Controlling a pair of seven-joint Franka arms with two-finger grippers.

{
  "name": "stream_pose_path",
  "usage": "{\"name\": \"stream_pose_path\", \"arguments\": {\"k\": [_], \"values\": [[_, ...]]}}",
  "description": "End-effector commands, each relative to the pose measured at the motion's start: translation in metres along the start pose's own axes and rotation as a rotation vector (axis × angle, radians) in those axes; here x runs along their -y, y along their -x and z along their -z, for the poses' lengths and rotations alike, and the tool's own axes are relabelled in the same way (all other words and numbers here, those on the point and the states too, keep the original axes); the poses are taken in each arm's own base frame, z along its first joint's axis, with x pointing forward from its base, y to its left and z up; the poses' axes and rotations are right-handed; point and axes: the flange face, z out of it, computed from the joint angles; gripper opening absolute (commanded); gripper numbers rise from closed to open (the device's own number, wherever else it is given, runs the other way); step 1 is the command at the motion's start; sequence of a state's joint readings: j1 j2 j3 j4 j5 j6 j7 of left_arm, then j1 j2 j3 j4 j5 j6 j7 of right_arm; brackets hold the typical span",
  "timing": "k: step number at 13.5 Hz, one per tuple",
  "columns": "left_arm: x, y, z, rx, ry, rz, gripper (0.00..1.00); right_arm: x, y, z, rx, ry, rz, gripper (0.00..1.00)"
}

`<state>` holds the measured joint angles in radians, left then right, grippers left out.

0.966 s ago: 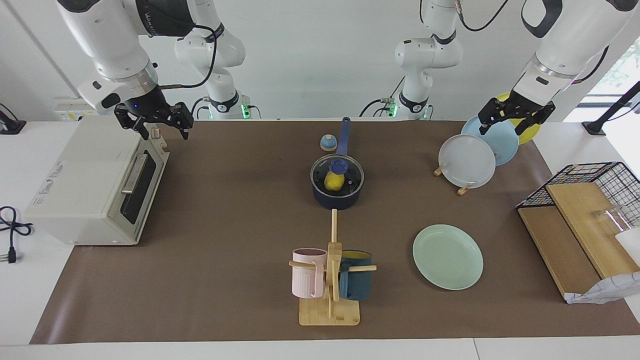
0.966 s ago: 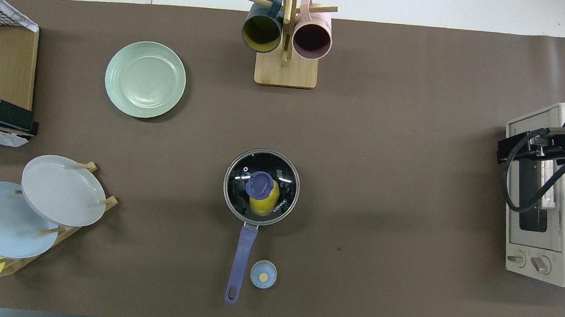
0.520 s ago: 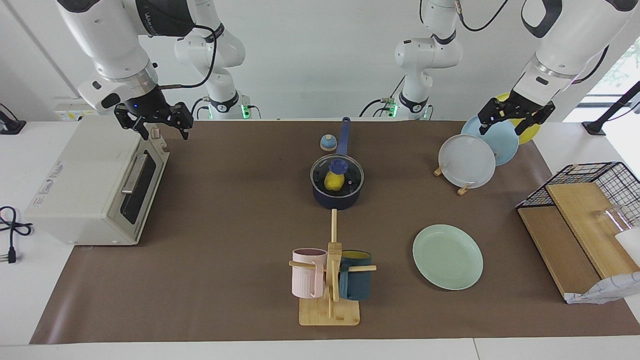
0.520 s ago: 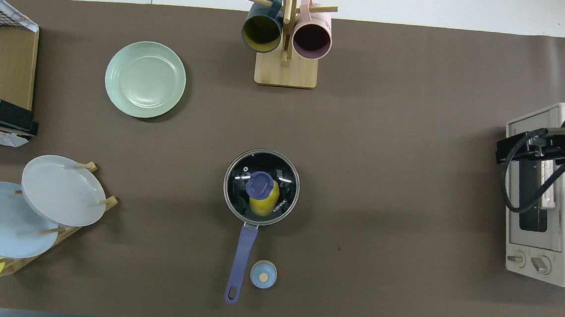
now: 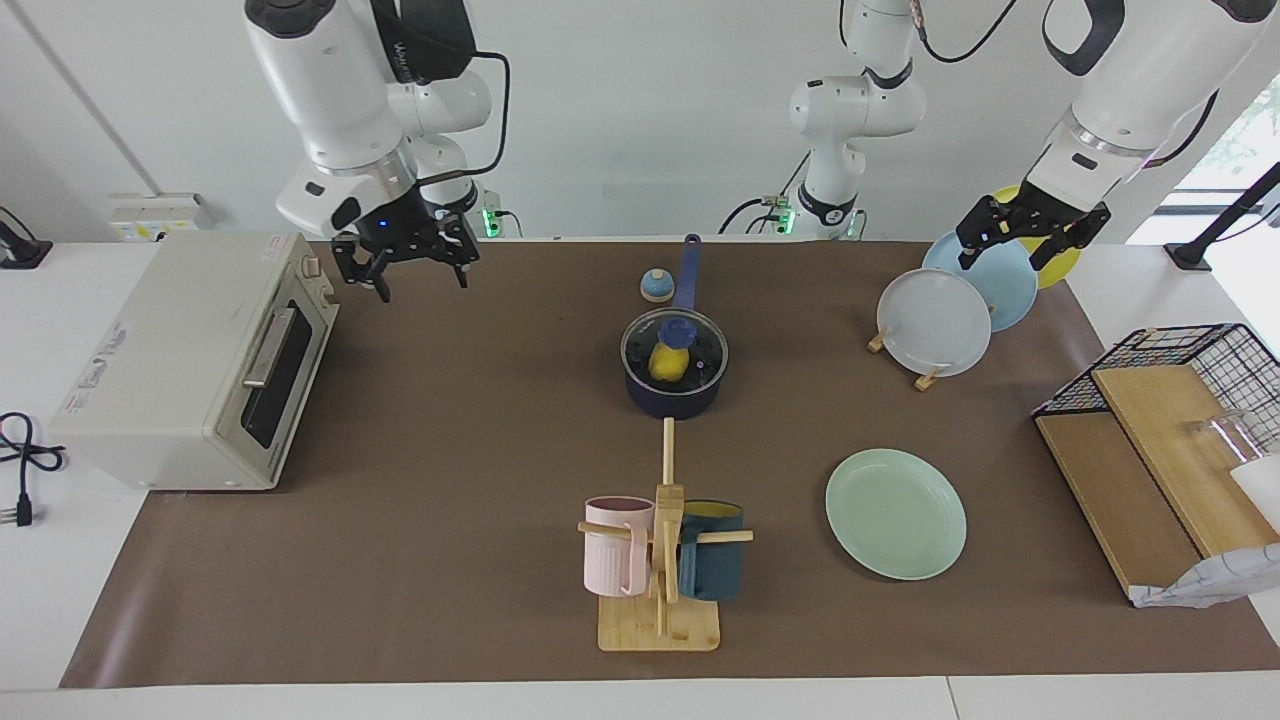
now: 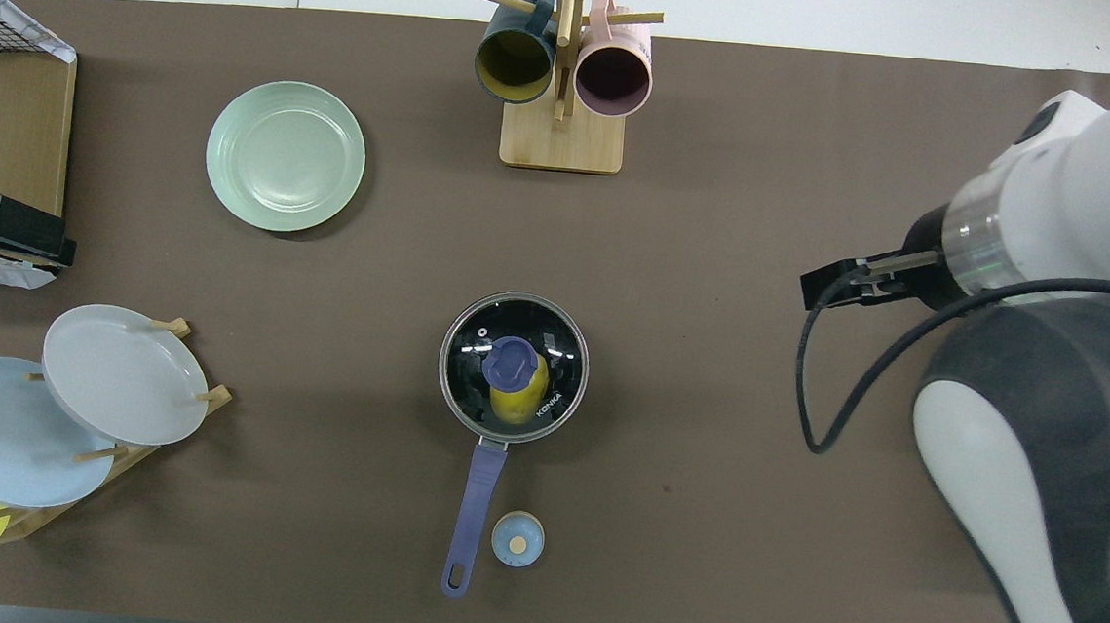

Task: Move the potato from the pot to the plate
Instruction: 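Reach the right gripper over the glass lid on the saucepan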

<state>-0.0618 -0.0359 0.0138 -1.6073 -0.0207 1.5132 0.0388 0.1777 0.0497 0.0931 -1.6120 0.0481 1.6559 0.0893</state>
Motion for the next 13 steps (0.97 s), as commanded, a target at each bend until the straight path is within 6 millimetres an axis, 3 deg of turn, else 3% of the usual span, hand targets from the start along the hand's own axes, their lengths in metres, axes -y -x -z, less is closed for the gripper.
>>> {"name": "stream_pose_path", "arguments": {"k": [1,2,4,6,8,9,11,13], "values": [[0.001,0.004,0.003,0.001,-0.018,0.007,1.00,0.062,-0.038,-0.028,0.018,-0.018,-0.040,1.00],[0.001,0.004,0.003,0.002,-0.016,0.008,1.00,0.100,-0.045,-0.038,0.014,-0.015,-0.037,1.00],[0.001,0.004,0.003,0.002,-0.018,0.008,1.00,0.157,-0.056,-0.054,-0.003,-0.014,-0.073,1.00],[0.001,0.004,0.003,0.001,-0.018,0.008,1.00,0.215,-0.044,-0.066,-0.042,-0.001,-0.062,1.00],[0.001,0.004,0.003,0.002,-0.018,0.008,1.00,0.264,-0.025,-0.095,-0.067,0.023,-0.068,1.00],[0.001,0.003,0.002,0.002,-0.018,0.008,1.00,0.278,-0.022,-0.108,-0.082,0.012,-0.064,1.00],[0.001,0.004,0.004,0.001,-0.018,0.008,1.00,0.277,-0.023,-0.135,-0.087,0.037,-0.052,1.00],[0.001,0.004,0.003,0.002,-0.018,0.008,1.00,0.284,-0.005,-0.152,-0.110,0.106,0.023,1.00]]}}
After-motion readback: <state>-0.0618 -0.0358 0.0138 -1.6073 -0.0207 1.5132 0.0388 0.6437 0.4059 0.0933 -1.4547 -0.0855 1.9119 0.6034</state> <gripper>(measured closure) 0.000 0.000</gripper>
